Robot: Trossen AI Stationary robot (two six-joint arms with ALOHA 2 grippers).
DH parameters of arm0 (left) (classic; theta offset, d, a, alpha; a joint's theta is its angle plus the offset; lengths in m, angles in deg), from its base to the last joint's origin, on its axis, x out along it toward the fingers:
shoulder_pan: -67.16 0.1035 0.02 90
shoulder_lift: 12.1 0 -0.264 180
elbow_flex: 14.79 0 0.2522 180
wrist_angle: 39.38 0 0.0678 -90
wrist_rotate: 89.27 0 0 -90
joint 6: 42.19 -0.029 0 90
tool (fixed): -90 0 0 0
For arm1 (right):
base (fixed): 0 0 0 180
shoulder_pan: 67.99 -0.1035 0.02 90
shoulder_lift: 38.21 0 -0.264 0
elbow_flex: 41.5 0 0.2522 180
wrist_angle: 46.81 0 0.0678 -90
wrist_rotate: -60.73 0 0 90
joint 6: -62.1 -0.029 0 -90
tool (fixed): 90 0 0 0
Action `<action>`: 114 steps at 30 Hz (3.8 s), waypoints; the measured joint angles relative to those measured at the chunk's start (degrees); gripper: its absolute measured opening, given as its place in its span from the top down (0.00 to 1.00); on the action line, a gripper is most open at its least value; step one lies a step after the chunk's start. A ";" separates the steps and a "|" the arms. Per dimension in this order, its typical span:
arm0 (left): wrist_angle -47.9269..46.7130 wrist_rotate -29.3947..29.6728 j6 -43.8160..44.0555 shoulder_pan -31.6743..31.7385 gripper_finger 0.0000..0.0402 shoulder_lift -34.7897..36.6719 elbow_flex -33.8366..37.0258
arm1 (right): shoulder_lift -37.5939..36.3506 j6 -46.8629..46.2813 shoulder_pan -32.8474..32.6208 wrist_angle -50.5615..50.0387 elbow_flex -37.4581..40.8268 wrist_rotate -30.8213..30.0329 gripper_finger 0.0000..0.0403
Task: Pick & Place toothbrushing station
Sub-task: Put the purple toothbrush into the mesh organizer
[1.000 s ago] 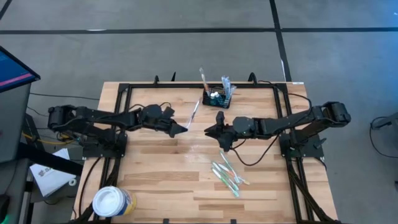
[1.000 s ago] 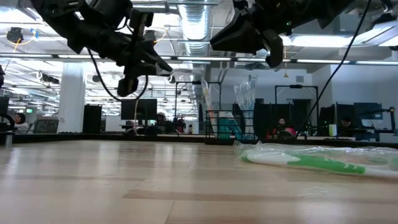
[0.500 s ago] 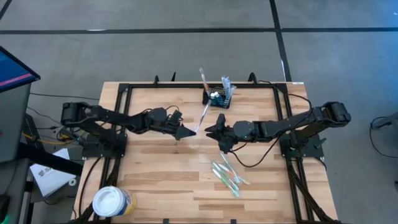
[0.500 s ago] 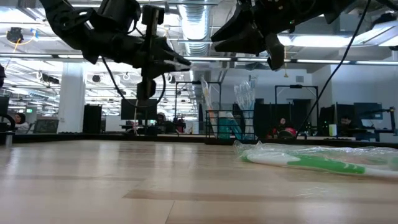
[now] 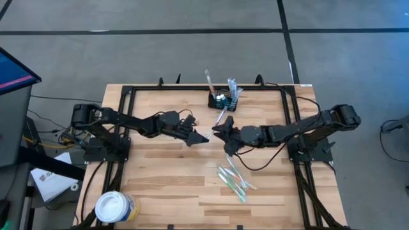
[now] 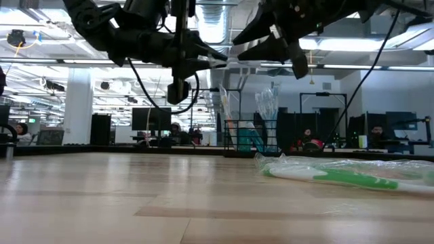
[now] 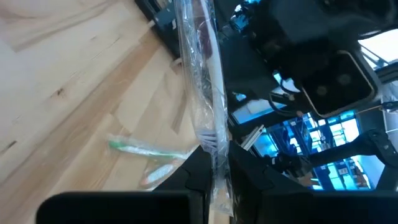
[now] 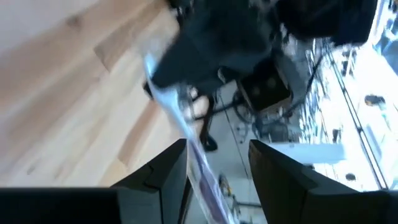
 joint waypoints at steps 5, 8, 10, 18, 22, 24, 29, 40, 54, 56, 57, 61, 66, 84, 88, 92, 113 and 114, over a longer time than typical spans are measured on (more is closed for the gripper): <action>0.00 -0.13 0.00 -0.70 0.93 0.00 0.00 | 0.00 0.06 0.16 -1.76 0.02 -0.86 0.60; 0.00 -1.01 0.02 -0.74 0.93 0.00 0.00 | 0.00 0.09 0.11 -2.11 0.02 -0.99 0.61; 0.00 -0.99 0.02 -1.01 0.93 0.00 0.00 | 0.00 0.15 0.15 -2.21 0.02 -2.46 0.62; 0.49 -1.53 0.02 -2.36 0.93 0.07 0.00 | 0.00 0.17 0.87 -3.05 0.02 -6.96 0.65; 0.57 -1.53 0.04 -3.01 0.93 0.09 0.00 | 0.00 0.16 1.47 -3.05 0.02 -7.00 0.67; 0.57 -1.53 0.02 -3.03 0.93 0.09 0.00 | 0.00 0.15 1.77 -3.00 0.02 -7.00 0.69; 0.57 -1.54 0.04 -3.03 0.93 0.09 0.00 | 0.00 0.15 1.75 -3.00 0.02 -7.47 0.76; 1.28 -1.86 -0.20 -3.01 0.90 0.22 0.00 | 0.09 0.36 1.55 -5.92 0.09 -7.62 0.97; 0.89 -3.05 -4.37 -2.98 0.74 0.35 0.04 | 0.09 -0.22 1.51 -6.23 0.09 -6.56 0.97; 1.04 -3.72 -5.83 -2.76 0.71 1.00 0.13 | 0.08 -0.28 1.50 -6.02 0.08 -6.56 0.97; 0.88 -3.88 -6.42 -2.65 0.70 1.57 0.13 | 0.02 -0.28 1.46 -5.95 0.00 -6.59 0.97; 0.86 -4.04 -10.52 -2.55 0.63 4.43 0.15 | -0.02 -0.48 0.97 -5.78 -0.02 -6.61 0.97; 0.87 -4.05 -14.91 -2.55 0.57 7.19 0.15 | -0.09 -0.36 0.85 -5.82 -0.09 -6.65 0.97; 0.42 -3.92 -32.38 -2.55 0.58 13.66 0.10 | -0.07 -6.54 0.92 -4.97 -0.02 -7.90 0.97; 0.67 -1.25 -36.06 -2.55 0.60 13.78 0.09 | -0.07 -9.31 0.92 -4.95 -0.02 -7.48 0.97; 0.79 1.18 -40.44 -2.55 0.61 13.77 0.09 | -0.13 -14.08 1.23 -4.93 -0.02 -4.15 0.97; 0.77 6.45 -51.50 -2.55 0.63 13.75 0.09 | -0.20 -35.31 3.23 -0.53 0.02 21.12 0.97; 0.77 6.45 -52.09 -2.55 0.63 13.75 0.09 | -0.20 -36.00 3.23 0.07 0.02 21.88 0.97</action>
